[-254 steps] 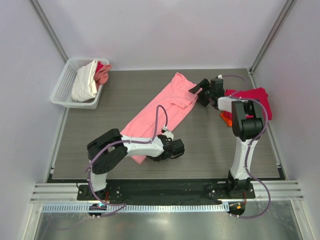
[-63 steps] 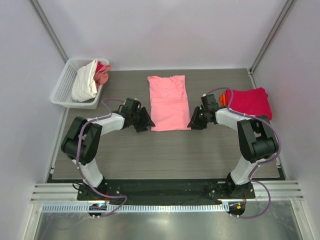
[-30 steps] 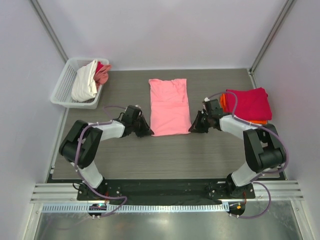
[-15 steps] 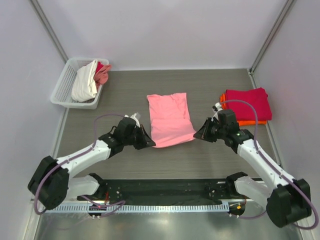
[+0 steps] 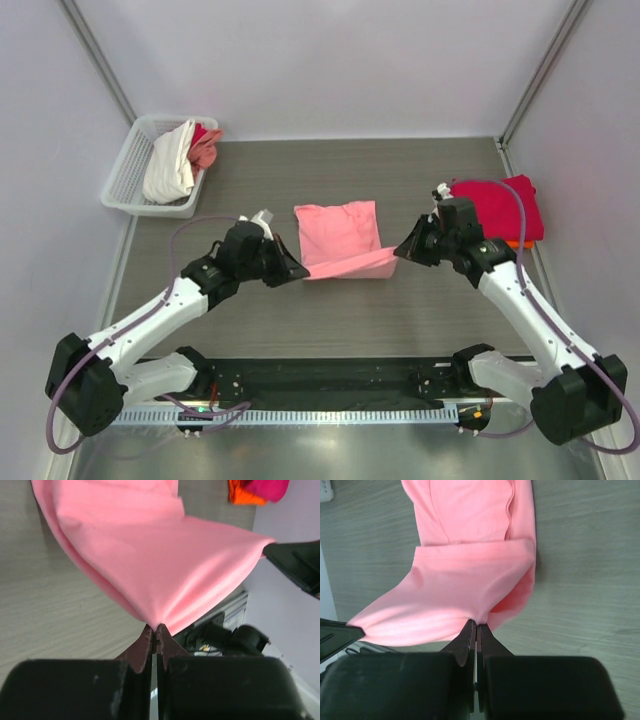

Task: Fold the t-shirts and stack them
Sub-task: Fold the tshirt

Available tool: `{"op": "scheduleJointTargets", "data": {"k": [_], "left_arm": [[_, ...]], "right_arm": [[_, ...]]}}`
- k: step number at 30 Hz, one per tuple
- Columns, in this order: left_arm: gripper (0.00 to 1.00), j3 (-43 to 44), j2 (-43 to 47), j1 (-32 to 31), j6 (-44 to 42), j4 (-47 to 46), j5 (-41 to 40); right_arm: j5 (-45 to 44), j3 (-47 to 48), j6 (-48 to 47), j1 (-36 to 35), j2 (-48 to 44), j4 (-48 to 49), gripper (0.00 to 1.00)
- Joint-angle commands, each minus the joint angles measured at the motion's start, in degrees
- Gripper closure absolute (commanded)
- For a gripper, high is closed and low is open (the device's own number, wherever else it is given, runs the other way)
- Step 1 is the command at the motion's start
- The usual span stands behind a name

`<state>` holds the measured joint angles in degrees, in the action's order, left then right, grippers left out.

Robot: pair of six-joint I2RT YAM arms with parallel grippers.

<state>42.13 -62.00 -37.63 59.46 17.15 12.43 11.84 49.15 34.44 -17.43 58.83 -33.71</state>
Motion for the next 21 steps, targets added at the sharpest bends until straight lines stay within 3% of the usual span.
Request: {"op": "scheduleJointTargets", "data": {"k": [1, 11, 21], "left_arm": [[1.0, 3.83, -1.89, 3.78, -2.07, 2.36, 1.11], [1.0, 14.64, -15.58, 12.05, -5.49, 1.4, 4.8], [1.0, 32.9, -35.1, 19.6, -7.52, 1.66, 6.29]], "right_arm": [[-5.24, 7.26, -2.79, 0.12, 5.65, 1.28, 0.99], [-5.51, 22.39, -3.5, 1.43, 24.39, 4.18, 0.99], [-2.87, 35.22, -2.18, 4.42, 42.76, 7.43, 0.99]]}}
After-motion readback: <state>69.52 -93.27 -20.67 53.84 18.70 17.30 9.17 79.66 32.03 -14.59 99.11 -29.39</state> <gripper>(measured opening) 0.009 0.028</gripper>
